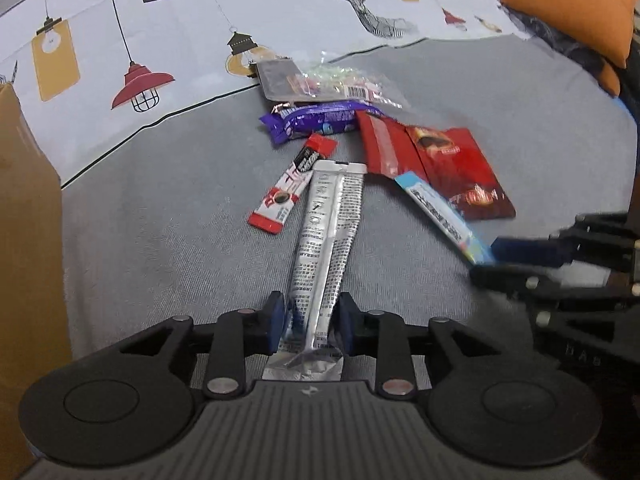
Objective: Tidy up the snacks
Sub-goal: 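Grasp the silver stick pack with the left tool while the right tool grasps the blue stick pack, then carry both stick packs over the box, drop them in, open both tools, then grasp the red coffee stick with the left tool while the right tool grasps a red packet, then carry the red coffee stick and red packet over the box, open both tools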
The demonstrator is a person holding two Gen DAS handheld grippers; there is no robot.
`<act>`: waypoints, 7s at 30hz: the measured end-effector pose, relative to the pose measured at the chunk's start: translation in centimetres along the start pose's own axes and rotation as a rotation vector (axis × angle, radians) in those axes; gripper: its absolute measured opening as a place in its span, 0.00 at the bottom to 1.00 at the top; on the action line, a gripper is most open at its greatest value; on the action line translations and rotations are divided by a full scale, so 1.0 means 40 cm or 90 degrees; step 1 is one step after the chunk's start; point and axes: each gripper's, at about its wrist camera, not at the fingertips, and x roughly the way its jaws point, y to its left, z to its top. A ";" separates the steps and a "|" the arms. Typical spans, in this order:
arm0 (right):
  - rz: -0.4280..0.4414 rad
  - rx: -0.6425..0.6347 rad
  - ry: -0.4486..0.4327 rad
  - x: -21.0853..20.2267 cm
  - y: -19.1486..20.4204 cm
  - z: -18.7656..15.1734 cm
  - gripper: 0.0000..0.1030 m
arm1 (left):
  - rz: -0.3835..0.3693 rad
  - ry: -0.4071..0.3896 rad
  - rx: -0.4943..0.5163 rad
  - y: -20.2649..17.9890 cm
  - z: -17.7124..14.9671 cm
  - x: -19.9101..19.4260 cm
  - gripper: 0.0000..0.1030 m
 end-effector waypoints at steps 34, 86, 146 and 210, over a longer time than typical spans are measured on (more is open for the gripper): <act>0.067 0.079 -0.081 -0.190 0.288 0.162 0.13 | -0.065 -0.196 -0.146 0.168 -0.072 -0.422 0.19; 0.240 -0.100 0.047 0.089 0.893 0.365 0.14 | 0.205 -0.090 -0.330 0.737 -0.305 -0.468 0.20; 0.001 0.120 0.010 0.237 -0.060 0.212 0.69 | 0.028 -0.058 -0.089 0.105 0.144 0.105 0.16; 0.189 -0.049 -0.169 -0.288 0.730 0.380 0.43 | 0.114 -0.325 -0.373 0.529 -0.195 -0.766 0.16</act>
